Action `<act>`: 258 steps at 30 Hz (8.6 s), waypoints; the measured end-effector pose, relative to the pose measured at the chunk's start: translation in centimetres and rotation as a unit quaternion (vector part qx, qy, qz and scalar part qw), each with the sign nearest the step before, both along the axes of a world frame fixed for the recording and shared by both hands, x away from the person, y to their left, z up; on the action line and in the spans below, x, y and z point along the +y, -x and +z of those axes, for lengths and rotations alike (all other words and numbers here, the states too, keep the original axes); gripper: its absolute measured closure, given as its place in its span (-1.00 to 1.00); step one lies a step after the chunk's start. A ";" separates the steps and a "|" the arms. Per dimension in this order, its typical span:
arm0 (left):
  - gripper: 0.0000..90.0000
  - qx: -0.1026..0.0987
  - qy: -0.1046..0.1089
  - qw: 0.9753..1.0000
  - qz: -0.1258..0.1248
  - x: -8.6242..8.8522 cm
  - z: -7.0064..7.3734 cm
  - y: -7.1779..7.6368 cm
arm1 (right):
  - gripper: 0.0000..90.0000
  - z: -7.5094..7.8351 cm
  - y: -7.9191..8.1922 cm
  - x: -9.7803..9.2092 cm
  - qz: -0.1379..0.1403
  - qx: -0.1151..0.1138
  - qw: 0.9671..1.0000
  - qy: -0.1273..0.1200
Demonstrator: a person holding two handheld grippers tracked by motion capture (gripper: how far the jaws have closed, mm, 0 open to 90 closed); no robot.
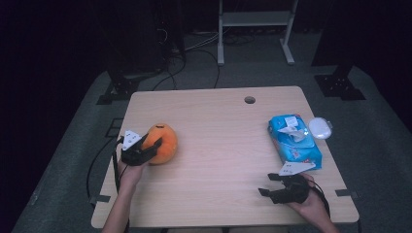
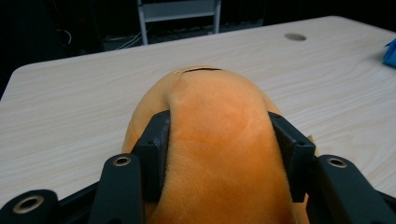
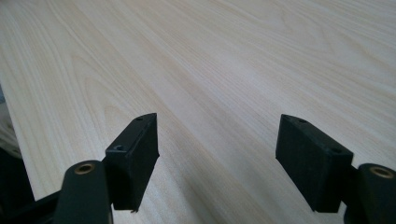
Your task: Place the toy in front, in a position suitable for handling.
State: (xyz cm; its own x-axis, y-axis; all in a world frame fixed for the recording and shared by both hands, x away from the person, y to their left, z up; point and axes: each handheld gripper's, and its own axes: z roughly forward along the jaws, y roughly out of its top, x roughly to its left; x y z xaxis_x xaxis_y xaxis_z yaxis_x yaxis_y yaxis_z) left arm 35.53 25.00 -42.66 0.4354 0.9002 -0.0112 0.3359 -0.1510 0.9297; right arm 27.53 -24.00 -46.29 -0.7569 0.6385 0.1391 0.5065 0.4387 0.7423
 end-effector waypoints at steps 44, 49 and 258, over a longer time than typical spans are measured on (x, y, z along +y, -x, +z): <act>-0.09 0.015 0.003 0.915 -0.403 -16.2 -2.4 5.9 | -0.25 5.6 -0.1 -4.4 -0.100 -0.122 0.988 0.003; -0.15 0.010 -0.002 0.915 -0.403 -16.4 -2.4 5.9 | -0.25 7.0 -2.0 -6.1 -0.135 -0.133 0.982 0.007; -0.44 0.072 -0.005 0.951 -0.301 -13.2 -2.9 3.1 | 0.91 3.4 0.4 5.8 -0.010 -0.085 0.995 -0.044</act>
State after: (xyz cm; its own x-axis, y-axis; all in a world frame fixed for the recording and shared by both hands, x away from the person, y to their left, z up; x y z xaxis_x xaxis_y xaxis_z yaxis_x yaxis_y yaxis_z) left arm 32.45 11.77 -45.51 0.8663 0.4887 -0.1034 0.3104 -0.3645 0.8779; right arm 27.15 -18.17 -42.92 -0.7615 0.6449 0.0654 0.3779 0.3598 0.8531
